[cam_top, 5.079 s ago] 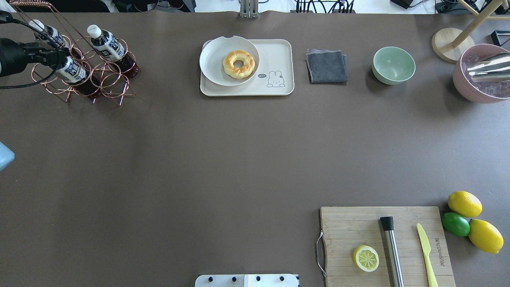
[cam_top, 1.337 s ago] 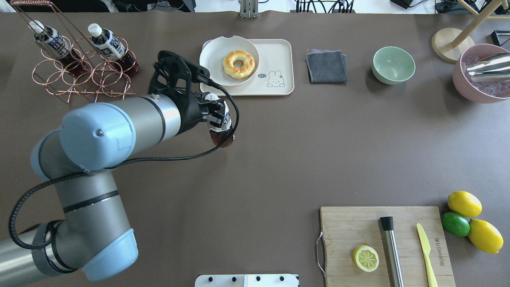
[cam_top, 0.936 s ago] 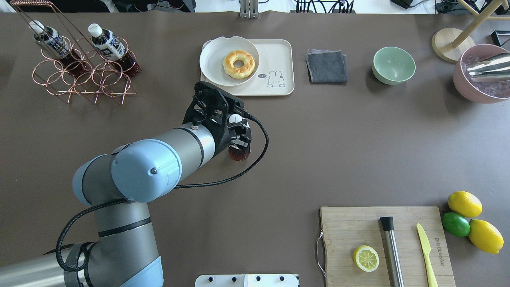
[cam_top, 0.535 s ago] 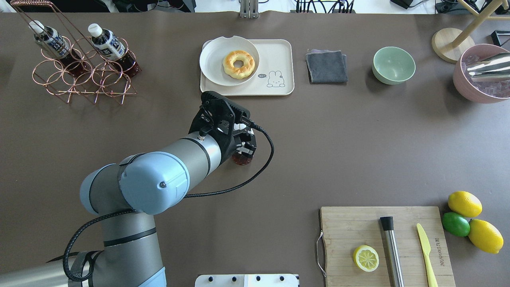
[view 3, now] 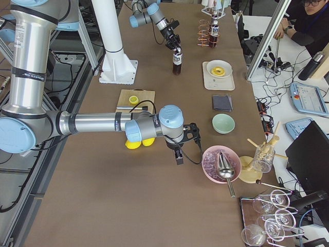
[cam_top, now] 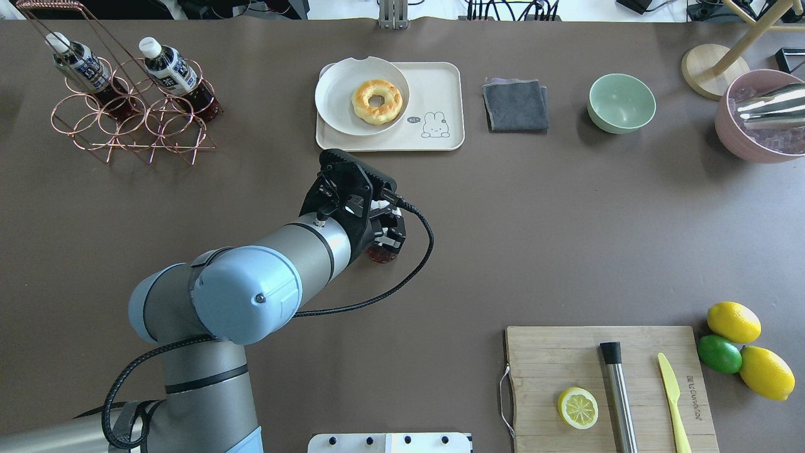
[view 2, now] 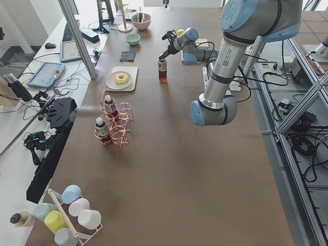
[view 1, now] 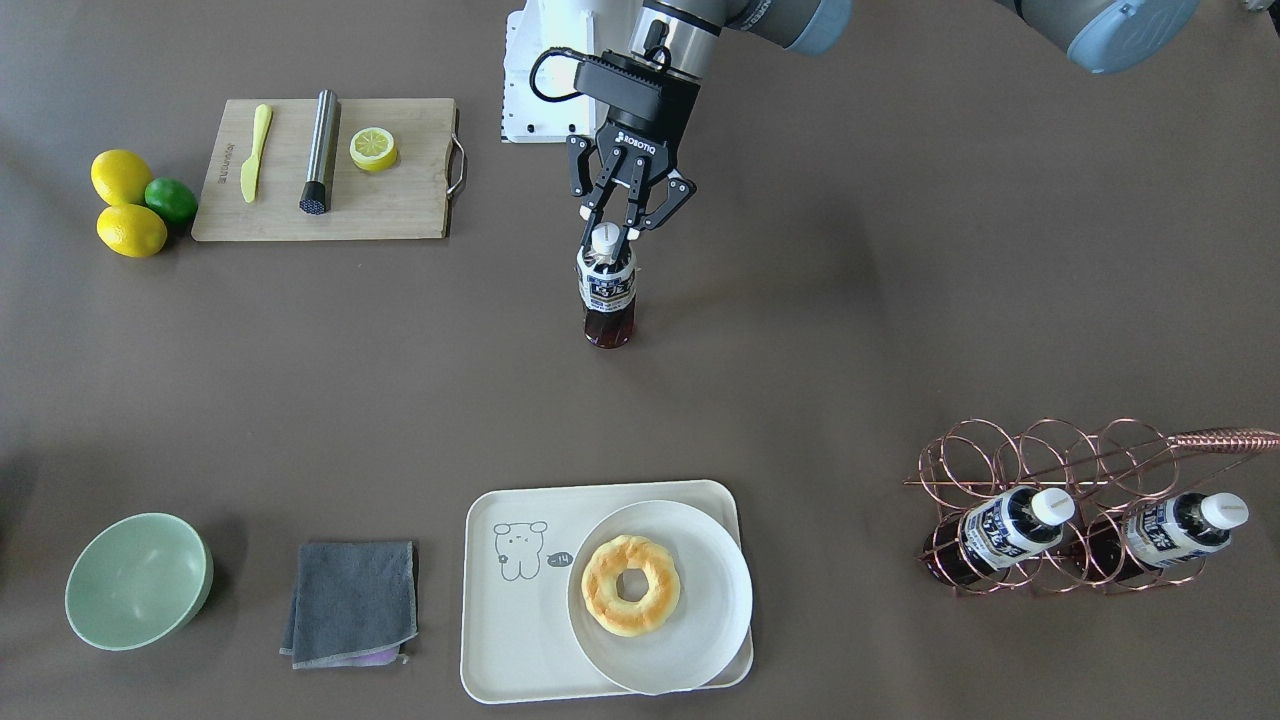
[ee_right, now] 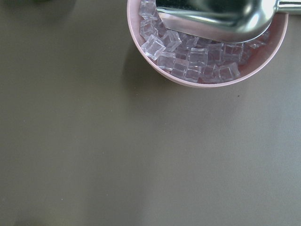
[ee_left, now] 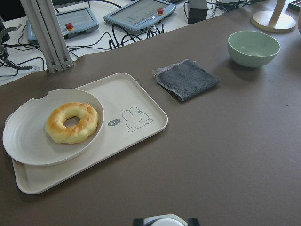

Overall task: Place tea on tray
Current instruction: 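Lower the bottle onto the open table and open the left gripper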

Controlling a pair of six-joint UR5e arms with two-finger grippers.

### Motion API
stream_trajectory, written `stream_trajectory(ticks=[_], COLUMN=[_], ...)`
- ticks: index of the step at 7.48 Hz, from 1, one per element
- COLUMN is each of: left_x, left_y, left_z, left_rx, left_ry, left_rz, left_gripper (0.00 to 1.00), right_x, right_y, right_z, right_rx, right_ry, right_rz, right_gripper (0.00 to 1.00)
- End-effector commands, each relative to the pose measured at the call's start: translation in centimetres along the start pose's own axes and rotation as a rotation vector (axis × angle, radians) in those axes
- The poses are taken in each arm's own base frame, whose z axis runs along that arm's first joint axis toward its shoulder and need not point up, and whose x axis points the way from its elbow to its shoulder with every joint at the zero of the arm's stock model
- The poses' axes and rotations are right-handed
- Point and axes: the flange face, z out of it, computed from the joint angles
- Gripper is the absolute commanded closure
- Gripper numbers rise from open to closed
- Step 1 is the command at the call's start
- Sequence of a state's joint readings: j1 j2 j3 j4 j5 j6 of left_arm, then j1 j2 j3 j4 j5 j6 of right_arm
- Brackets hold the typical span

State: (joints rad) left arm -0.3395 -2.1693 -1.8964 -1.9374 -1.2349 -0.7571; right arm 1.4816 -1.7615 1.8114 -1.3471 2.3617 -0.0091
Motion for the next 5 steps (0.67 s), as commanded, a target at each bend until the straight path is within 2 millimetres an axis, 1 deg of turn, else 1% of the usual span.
stream_trajectory(ticks=[1, 3, 5], left_x=[-0.12, -0.48, -0.93], left_y=[0.04, -0.13, -0.61], left_z=[0.05, 0.14, -0.1], left_rx=[0.0, 0.026, 0.037], left_ry=[-0.003, -0.035, -0.037], left_rz=[0.003, 0.004, -0.003], left_gripper=[0.6, 0.18, 0.04], right_x=[0.06, 0.06, 0.01], right_y=[0.01, 0.01, -0.01], right_z=[0.13, 0.13, 0.07], right_rx=[-0.002, -0.002, -0.001], right_ry=[0.0, 0.001, 0.001], right_rz=[0.001, 0.001, -0.002], right_gripper=[0.0, 0.0, 0.0])
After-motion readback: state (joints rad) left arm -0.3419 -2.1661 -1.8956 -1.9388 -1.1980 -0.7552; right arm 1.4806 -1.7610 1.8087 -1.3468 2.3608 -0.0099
